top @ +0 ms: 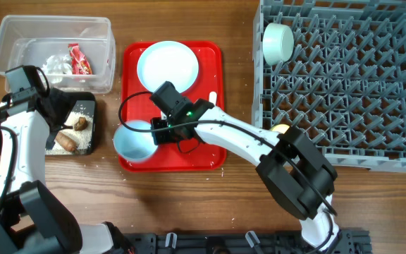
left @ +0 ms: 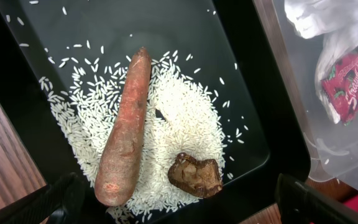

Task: Sort waste into correct bins and load items into the dishwasher rack
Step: 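Reach the right gripper to the blue bowl and grasp its rim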

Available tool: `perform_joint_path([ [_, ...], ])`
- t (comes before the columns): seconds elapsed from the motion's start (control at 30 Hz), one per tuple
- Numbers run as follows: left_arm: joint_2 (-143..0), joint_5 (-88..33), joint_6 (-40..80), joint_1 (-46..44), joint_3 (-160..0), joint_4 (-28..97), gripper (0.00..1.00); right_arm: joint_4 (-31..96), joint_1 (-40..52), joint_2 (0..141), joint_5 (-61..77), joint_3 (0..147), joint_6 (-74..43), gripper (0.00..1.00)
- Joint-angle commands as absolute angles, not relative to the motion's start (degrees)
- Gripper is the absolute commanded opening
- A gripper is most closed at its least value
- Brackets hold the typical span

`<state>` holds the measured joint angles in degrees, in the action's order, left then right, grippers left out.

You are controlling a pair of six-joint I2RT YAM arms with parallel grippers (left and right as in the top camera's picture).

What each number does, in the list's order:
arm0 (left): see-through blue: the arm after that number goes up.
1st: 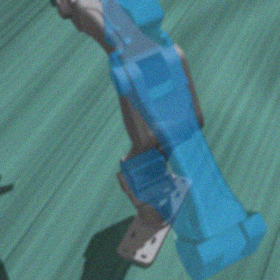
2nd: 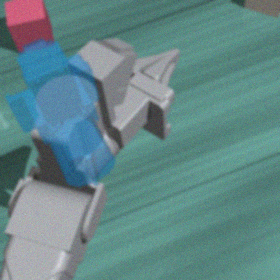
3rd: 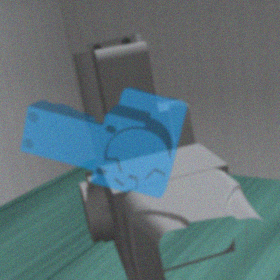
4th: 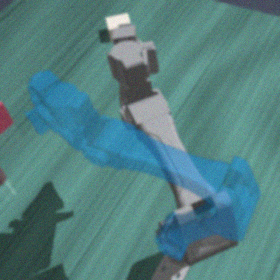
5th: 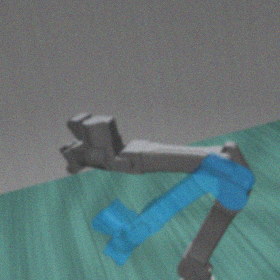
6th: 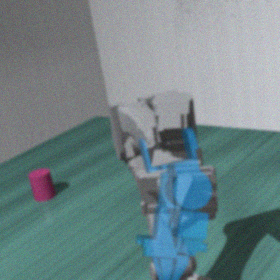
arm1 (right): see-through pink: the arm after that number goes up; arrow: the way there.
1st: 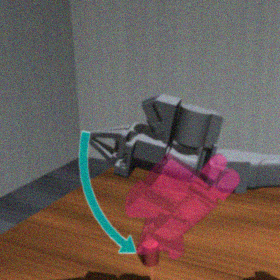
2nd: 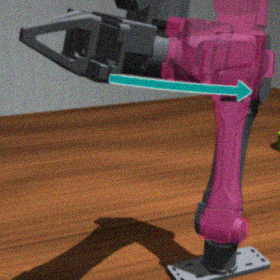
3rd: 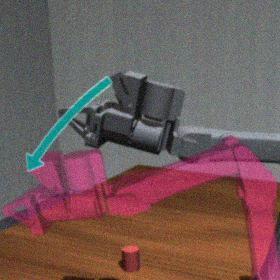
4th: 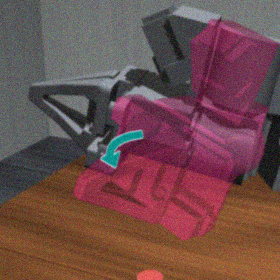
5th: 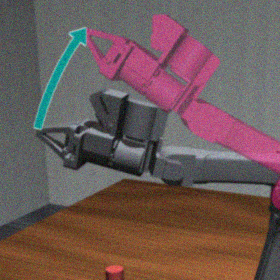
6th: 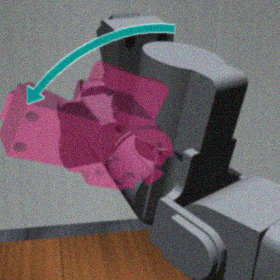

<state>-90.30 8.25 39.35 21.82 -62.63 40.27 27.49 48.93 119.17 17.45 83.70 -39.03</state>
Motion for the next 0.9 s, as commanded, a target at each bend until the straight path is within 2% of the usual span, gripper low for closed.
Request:
perform_joint_path([
  [0.0, -89.8, 8.4, 39.5, 22.0, -63.3, 40.3, 1.0, 27.5, 48.9, 120.6, 16.3, 83.6, -39.2, 0.04],
  [0.17, -89.8, 8.4, 39.5, 22.0, -63.3, 40.3, 1.0, 30.0, 46.8, 119.9, 16.5, 85.9, -38.9, 0.04],
  [0.23, -89.8, 8.4, 39.5, 22.0, -63.3, 40.3, 1.0, 31.7, 45.0, 117.6, 16.4, 86.1, -35.3, 0.04],
  [0.33, -89.8, 8.4, 39.5, 22.0, -63.3, 40.3, 1.0, 36.3, 42.5, 114.0, 8.4, 86.1, -34.0, 0.04],
  [0.5, -89.8, 8.4, 39.5, 22.0, -63.3, 40.3, 1.0, 36.9, 41.9, 109.8, -2.7, 86.1, -28.6, 0.04],
  [0.6, -89.8, 8.4, 39.5, 22.0, -63.3, 40.3, 1.0, 37.4, 42.0, 109.8, -1.7, 85.8, -28.5, 0.04],
  [0.67, -89.8, 8.4, 39.5, 22.0, -63.3, 40.3, 1.0, 37.9, 42.1, 110.9, 0.6, 85.8, -32.4, 0.04],
  [0.87, -89.8, 8.4, 39.5, 22.0, -63.3, 40.3, 1.0, 39.3, 42.4, 116.1, 13.2, 85.8, -37.5, 0.04],
])
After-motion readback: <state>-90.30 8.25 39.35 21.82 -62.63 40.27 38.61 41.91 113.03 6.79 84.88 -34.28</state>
